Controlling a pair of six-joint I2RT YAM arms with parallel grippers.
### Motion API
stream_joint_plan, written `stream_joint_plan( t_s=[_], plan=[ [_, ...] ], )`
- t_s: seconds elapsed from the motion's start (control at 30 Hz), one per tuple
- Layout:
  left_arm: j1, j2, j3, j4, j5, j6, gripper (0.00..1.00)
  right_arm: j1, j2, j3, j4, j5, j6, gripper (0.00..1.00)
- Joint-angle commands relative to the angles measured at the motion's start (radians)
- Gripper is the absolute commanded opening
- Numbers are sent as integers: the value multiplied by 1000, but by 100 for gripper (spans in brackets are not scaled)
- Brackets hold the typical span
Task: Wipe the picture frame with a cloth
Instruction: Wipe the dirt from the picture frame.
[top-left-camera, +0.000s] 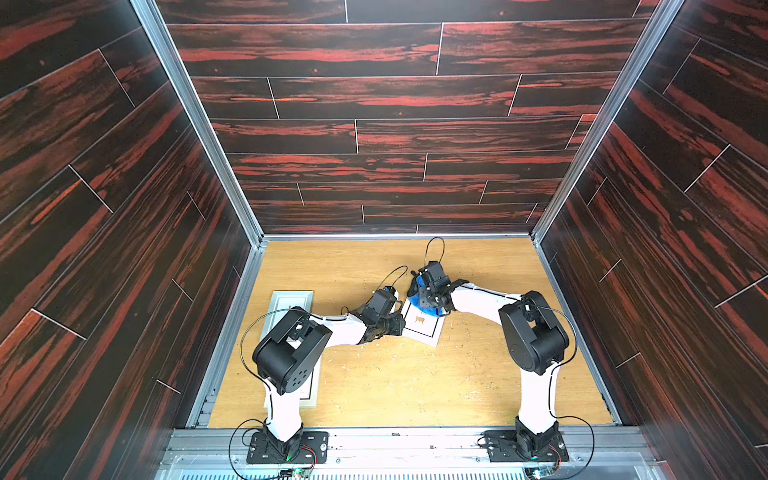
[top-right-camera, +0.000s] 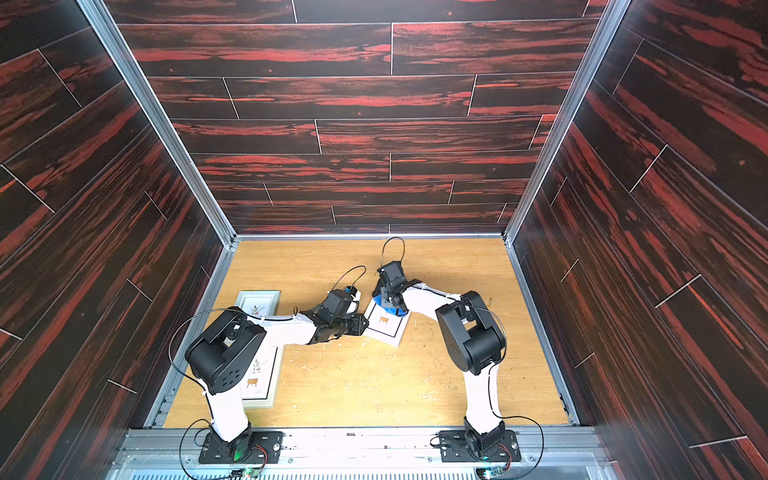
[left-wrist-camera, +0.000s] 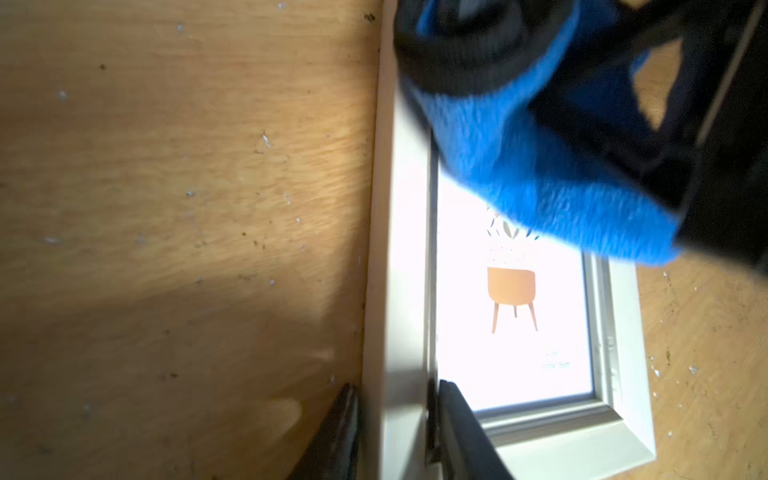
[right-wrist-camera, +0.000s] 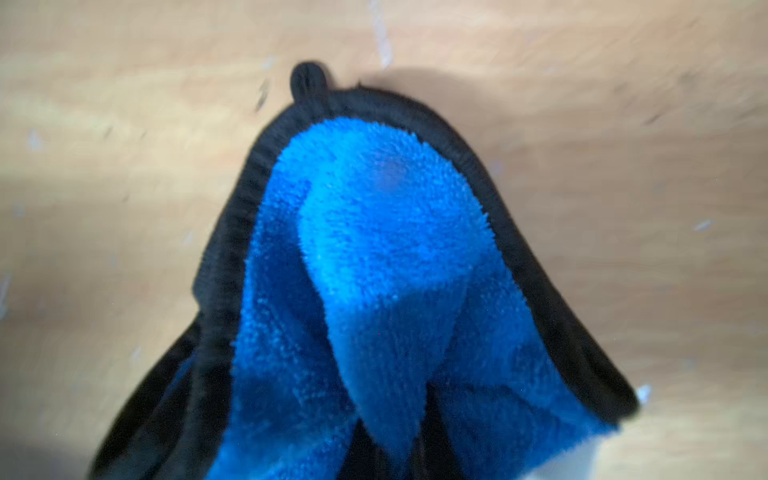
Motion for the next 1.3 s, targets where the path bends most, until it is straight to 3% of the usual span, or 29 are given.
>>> stream_joint_plan(
  t_s=[0.0, 0.27, 0.53, 0.8, 1.07, 1.27],
  plan=[
    [-4, 27, -48, -163, -16, -4, 36, 72, -11, -29, -17, -54, 26, 0],
    [-4, 26, -52, -164, -13, -9, 36, -28, 45, 83, -79, 63, -2, 0],
    [-2, 28, -50, -160, -23, -11, 36, 91, -22, -32, -31, -54, 42, 0],
    [-3, 27, -56, -155, -14, -19, 36, -23, 63, 92, -80, 31, 6, 0],
    [-3, 34, -55, -150, -17, -20, 36, 55, 10, 4, -45, -49, 27, 0],
    [-2, 37, -58, -150, -10, -28, 36, 1, 73, 142, -117, 129, -13, 0]
  ],
)
